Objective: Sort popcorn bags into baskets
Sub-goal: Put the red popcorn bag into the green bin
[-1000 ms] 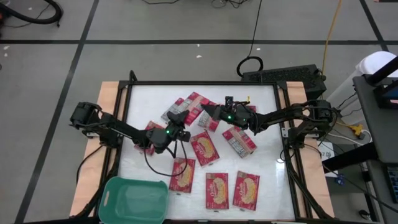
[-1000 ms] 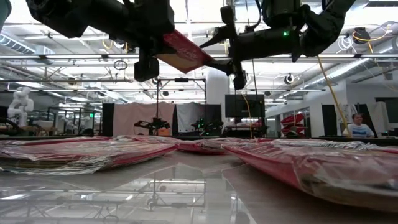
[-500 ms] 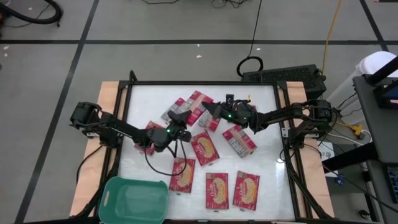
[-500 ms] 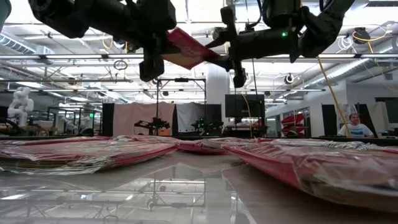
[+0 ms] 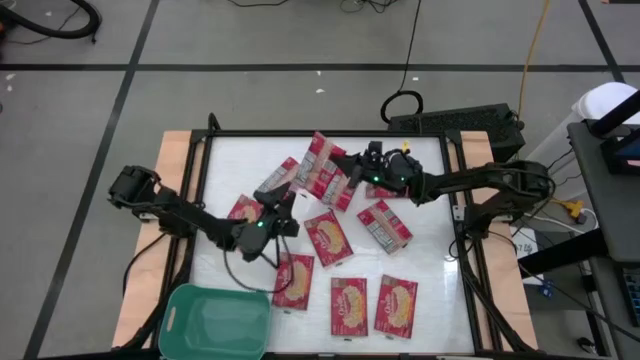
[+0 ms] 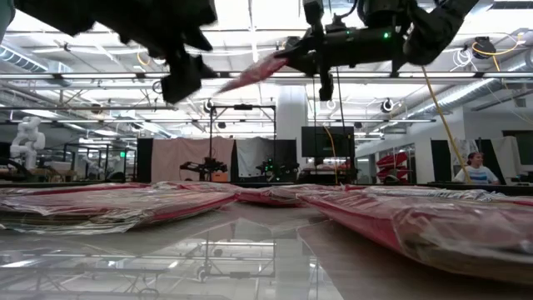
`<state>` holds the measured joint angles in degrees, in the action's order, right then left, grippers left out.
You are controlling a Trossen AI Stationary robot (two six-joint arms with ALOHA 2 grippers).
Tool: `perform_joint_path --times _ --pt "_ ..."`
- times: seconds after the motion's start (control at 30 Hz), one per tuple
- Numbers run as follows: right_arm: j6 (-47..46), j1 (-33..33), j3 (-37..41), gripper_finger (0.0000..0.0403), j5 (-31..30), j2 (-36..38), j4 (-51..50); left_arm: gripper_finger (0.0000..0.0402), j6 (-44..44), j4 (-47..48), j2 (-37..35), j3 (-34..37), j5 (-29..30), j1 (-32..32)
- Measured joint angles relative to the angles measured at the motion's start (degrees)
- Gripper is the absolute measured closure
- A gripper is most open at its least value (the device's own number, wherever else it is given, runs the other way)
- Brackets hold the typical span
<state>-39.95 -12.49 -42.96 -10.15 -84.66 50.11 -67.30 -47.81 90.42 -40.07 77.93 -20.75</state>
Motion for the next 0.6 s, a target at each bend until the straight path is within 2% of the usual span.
perform_joint_path --times 0.17,0.33,0.4,0.47,0.53,0.6 --pt "6.0 1.3 -3.3 0.0388 0.9 3.5 -22.2 0.0164 13.3 -0.3 -5.4 0.0 -1.4 -4.7" --pt "6.0 4.2 -3.5 0.0388 1.0 3.7 -28.0 0.0197 26.7 3.0 -15.1 0.0 -5.1 -6.8" --pt "5.6 5.9 -3.5 0.0389 0.9 3.4 -28.2 0.0214 33.4 9.8 -20.7 0.0 -12.5 -6.8" --pt "5.5 7.7 -3.6 0.0389 1.0 3.0 -27.9 0.0232 42.9 19.8 -26.6 0.0 -26.1 -5.1" --pt "5.2 9.4 -3.7 0.0389 0.4 2.3 -26.9 0.0248 52.0 28.2 -31.2 0.0 -40.5 -0.8" --pt "5.3 11.0 -5.0 0.0389 -0.5 1.2 -27.0 0.0262 57.9 35.6 -34.0 0.0 -48.1 3.6"
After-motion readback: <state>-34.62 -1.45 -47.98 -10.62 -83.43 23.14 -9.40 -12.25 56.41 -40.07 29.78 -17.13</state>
